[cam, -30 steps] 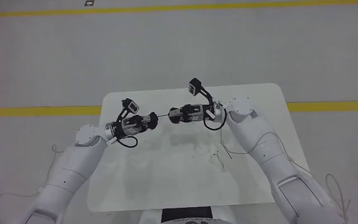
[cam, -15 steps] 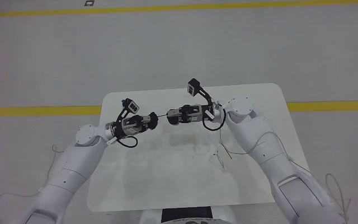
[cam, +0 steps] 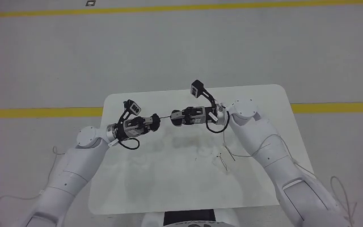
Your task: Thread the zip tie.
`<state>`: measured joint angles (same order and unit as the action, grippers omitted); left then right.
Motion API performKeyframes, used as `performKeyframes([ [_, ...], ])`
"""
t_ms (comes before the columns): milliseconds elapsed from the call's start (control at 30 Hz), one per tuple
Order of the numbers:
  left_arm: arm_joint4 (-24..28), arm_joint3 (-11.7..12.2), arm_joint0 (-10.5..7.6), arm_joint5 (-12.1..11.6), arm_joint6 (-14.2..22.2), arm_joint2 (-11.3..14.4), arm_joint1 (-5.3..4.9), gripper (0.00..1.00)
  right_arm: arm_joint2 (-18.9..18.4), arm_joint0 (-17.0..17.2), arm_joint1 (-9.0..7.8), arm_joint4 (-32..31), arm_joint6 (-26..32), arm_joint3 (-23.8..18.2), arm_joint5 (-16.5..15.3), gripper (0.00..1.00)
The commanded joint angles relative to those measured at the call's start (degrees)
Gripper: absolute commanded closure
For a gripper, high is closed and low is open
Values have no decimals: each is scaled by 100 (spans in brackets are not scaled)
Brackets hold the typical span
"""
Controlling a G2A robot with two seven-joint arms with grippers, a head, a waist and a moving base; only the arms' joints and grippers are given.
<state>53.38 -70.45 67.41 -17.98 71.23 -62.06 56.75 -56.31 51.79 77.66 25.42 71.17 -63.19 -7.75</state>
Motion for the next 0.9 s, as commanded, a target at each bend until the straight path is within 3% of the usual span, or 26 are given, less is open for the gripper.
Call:
performKeyframes([
  [0,0,0,0,0,0,0,0,100,4,3,-4,8,-8,-4,0,98],
  [200,0,0,0,0,0,0,0,100,14,8,-18,18,-38,-18,-22,100],
  [233,0,0,0,0,0,0,0,94,15,9,-20,19,-43,-21,-28,100],
  [267,0,0,0,0,0,0,0,58,15,10,-22,16,-55,-23,-38,100],
  [300,0,0,0,0,0,0,0,0,14,13,-24,13,-69,-27,-49,100],
  [867,0,0,0,0,0,0,0,0,-103,104,-69,85,-405,-82,-69,100],
])
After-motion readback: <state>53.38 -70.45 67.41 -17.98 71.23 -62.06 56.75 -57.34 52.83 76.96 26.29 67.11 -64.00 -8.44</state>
